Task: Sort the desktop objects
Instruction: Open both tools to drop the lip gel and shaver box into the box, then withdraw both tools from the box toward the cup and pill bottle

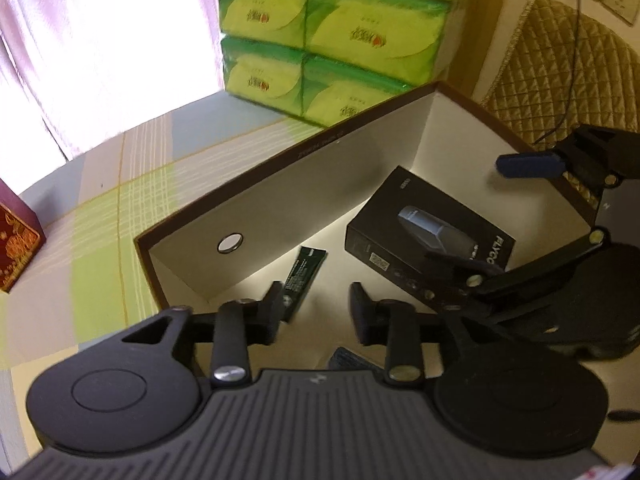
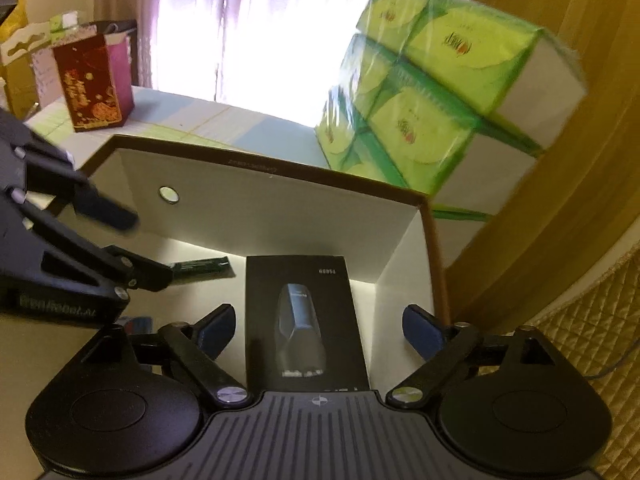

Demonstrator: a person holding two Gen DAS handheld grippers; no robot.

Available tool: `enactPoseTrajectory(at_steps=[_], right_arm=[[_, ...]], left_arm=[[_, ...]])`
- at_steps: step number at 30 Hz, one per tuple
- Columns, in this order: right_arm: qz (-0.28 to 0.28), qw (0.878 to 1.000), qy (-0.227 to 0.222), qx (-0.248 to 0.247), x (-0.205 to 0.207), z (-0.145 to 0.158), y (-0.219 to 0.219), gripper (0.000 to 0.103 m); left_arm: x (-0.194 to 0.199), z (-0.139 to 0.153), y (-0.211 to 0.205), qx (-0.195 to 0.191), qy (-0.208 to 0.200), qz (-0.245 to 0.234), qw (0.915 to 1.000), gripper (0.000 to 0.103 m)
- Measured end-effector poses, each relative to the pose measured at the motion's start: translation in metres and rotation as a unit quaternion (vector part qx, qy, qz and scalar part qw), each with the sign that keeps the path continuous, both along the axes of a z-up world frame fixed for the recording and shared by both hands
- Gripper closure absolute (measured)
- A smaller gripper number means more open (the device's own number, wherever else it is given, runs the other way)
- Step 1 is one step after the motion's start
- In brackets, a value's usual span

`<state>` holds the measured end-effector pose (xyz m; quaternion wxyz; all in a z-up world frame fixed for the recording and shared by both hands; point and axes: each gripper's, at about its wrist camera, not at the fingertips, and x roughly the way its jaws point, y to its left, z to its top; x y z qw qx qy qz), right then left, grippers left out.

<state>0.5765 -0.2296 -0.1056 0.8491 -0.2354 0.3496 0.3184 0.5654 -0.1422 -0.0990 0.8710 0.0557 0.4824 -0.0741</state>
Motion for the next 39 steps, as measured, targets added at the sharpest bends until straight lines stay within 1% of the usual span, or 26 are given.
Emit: enactPoseTrajectory(at_steps=[1,3,6,7,11,12,15,19,26,29,31,39], right_arm=[[0.000,1.000,-0.003,0.004,-0.003,0.003,-0.004,0.009],[0.004,1.000,-0.004,0.024,-0.011,0.009,-0.014,0.002],[0.012,0.999,0.002,0.046,-0.025,0.018,-0.025,0.002],[0.015,0.999,0.004,0.049,-0.030,0.021,-0.027,0.002],[0.018,0.998,0.014,0.058,-0.053,0.030,-0.038,0.002],[0.016,0.998,0.017,0.059,-0.059,0.031,-0.041,0.002],[0.001,0.998,0.024,0.062,-0.075,0.035,-0.050,0.002],[-0.030,0.996,0.040,0.071,-0.090,0.038,-0.061,0.002],[-0.068,0.994,0.045,0.079,-0.125,0.050,-0.076,0.002],[-0.074,0.993,0.044,0.087,-0.142,0.056,-0.079,0.002],[-0.076,0.991,0.049,0.095,-0.153,0.059,-0.082,0.002],[-0.074,0.989,0.063,0.109,-0.193,0.063,-0.084,0.002]], left_arm=[[-0.004,0.002,0.000,0.012,-0.006,0.006,0.9999,0.042],[-0.010,0.006,0.003,0.014,-0.016,0.003,0.9998,0.030],[-0.021,0.014,0.006,-0.011,-0.015,-0.005,0.9998,0.026],[-0.026,0.017,0.006,-0.015,-0.018,-0.008,0.9997,0.023],[-0.049,0.030,0.001,-0.015,-0.035,-0.023,0.9990,0.017],[-0.055,0.033,0.001,-0.017,-0.037,-0.024,0.9989,0.014],[-0.074,0.042,0.003,-0.028,-0.043,-0.019,0.9985,0.013],[-0.098,0.051,0.007,-0.047,-0.039,0.000,0.9981,0.012],[-0.135,0.065,0.011,-0.053,-0.043,0.025,0.9973,0.011],[-0.150,0.069,0.012,-0.051,-0.042,0.033,0.9973,0.011],[-0.161,0.072,0.011,-0.050,-0.042,0.032,0.9974,0.009],[-0.198,0.073,0.007,-0.045,-0.033,0.030,0.9980,0.009]])
